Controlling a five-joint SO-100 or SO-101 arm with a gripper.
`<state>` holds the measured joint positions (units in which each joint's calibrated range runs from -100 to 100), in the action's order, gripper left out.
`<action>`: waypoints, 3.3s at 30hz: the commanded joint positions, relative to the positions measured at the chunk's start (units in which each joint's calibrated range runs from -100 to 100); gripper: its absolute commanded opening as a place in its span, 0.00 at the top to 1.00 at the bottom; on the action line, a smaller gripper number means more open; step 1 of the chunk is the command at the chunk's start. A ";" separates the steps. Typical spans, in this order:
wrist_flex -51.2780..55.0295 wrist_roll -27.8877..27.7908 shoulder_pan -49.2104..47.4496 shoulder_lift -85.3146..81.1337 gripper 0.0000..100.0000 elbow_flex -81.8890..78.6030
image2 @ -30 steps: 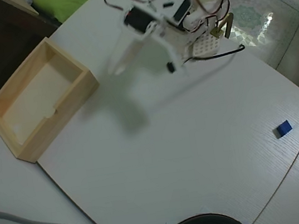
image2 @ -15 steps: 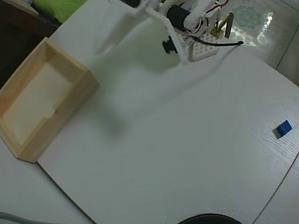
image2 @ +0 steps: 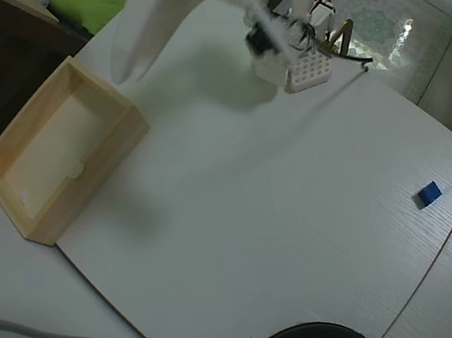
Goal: Pick up the small blue cube and put it into the box
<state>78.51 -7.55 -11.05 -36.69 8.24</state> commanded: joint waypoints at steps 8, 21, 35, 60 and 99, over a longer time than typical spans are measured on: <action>7.90 0.40 -5.42 5.58 0.91 17.47; 14.87 7.16 -32.18 5.67 0.91 7.06; 11.21 6.80 -41.84 5.84 0.83 -20.72; -6.46 4.51 -56.36 28.49 0.82 -32.04; -7.90 3.42 -62.48 46.41 0.68 -16.11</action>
<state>72.20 -4.19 -73.18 10.03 -7.42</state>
